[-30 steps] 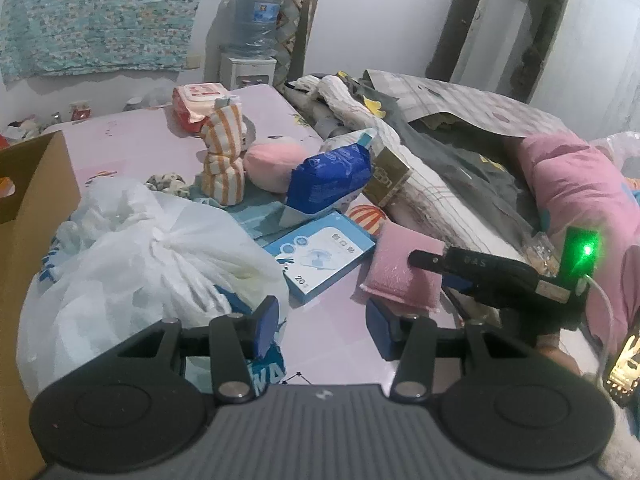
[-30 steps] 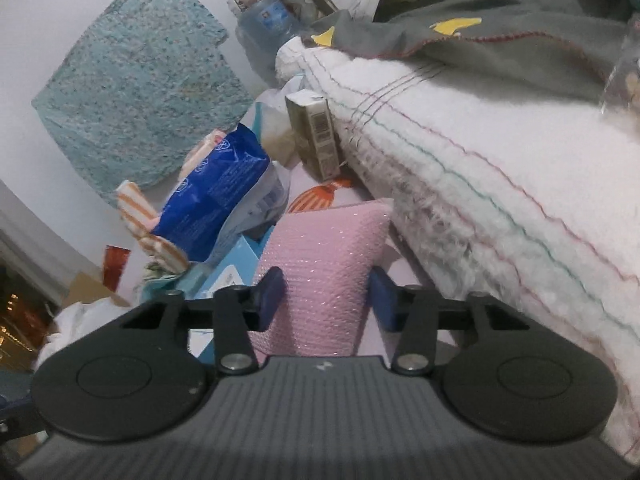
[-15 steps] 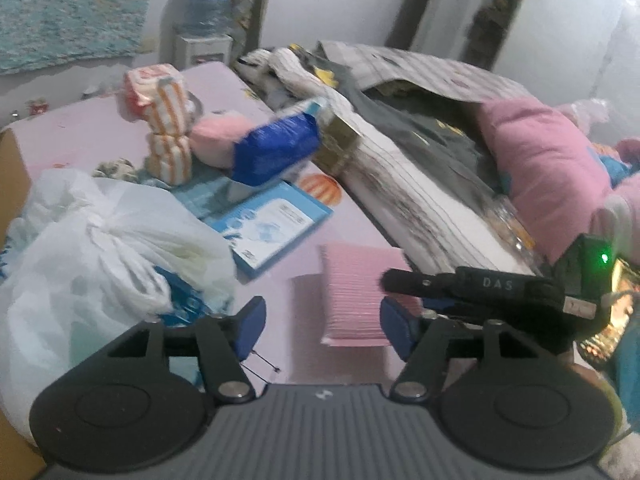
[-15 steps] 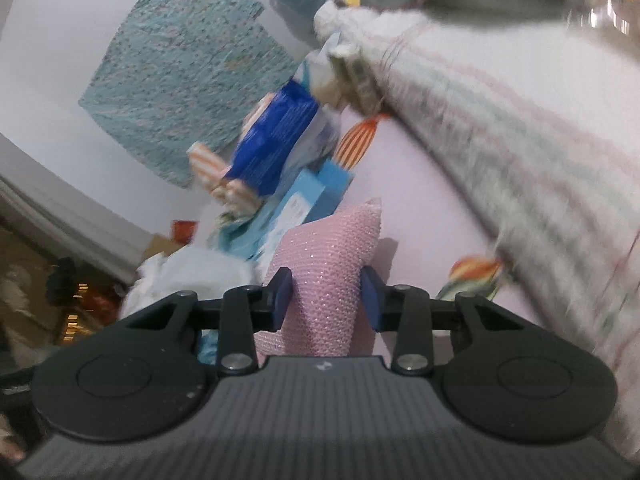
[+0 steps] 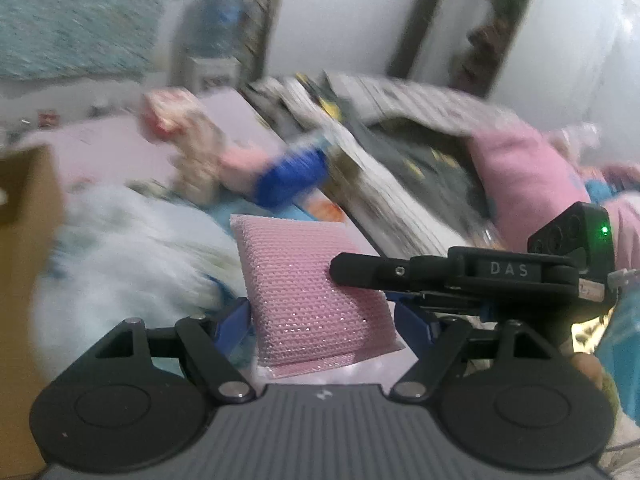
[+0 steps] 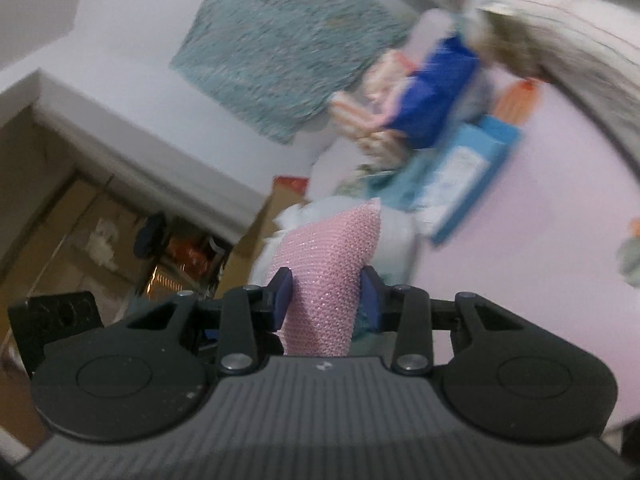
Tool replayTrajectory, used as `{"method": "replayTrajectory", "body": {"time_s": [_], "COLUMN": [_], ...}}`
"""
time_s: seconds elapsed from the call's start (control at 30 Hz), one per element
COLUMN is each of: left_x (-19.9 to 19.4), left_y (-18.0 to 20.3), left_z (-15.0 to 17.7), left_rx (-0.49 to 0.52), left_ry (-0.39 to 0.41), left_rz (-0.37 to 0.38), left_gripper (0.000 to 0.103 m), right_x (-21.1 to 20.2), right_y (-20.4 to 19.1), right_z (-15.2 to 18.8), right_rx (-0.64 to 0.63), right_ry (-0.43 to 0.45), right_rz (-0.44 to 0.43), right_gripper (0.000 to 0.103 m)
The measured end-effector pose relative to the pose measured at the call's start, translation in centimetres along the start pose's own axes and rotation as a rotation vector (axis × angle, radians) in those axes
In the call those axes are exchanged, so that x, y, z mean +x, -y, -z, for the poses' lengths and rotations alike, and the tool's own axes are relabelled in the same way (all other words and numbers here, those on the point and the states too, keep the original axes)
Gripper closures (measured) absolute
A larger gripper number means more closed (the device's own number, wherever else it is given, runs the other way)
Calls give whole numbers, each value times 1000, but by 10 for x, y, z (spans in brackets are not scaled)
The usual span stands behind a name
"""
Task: Organize soft objects
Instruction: 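Lift the pink sponge with the right tool toward the cardboard box, then lower the pink sponge into the cardboard box and open the right tool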
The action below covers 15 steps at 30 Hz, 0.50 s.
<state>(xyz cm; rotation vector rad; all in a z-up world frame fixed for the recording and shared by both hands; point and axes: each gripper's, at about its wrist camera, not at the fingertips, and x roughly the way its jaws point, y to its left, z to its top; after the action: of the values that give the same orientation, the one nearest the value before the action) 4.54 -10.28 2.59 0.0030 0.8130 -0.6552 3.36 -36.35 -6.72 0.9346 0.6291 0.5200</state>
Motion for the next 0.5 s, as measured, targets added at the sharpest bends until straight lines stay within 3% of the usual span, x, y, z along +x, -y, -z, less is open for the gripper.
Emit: {"method": "replayTrajectory", "body": {"time_s": [0.1,0.27,0.37,0.5], "left_x": [-43,-101,-120,-119], "left_y": [-28,-85,-130,-200], "left_z": [-8,-24,-34,-49], "left_rx": [-54,-136,-188,-272], "left_ry": [78,174,200,180], "left_rz": [-67,-267,-353,-466], "left_gripper": [23,23,23,23], "right_x": [30,109,169,256], "right_y": [-41,-118,-159,-198], "right_z": [-11,-29,-36,-37], "right_rx": [-70,-153,-188,-208], "right_ry": [-49,-162,-235,-308], "right_rz": [-69,-186,-207,-142], "right_gripper": [67,67,67,67]}}
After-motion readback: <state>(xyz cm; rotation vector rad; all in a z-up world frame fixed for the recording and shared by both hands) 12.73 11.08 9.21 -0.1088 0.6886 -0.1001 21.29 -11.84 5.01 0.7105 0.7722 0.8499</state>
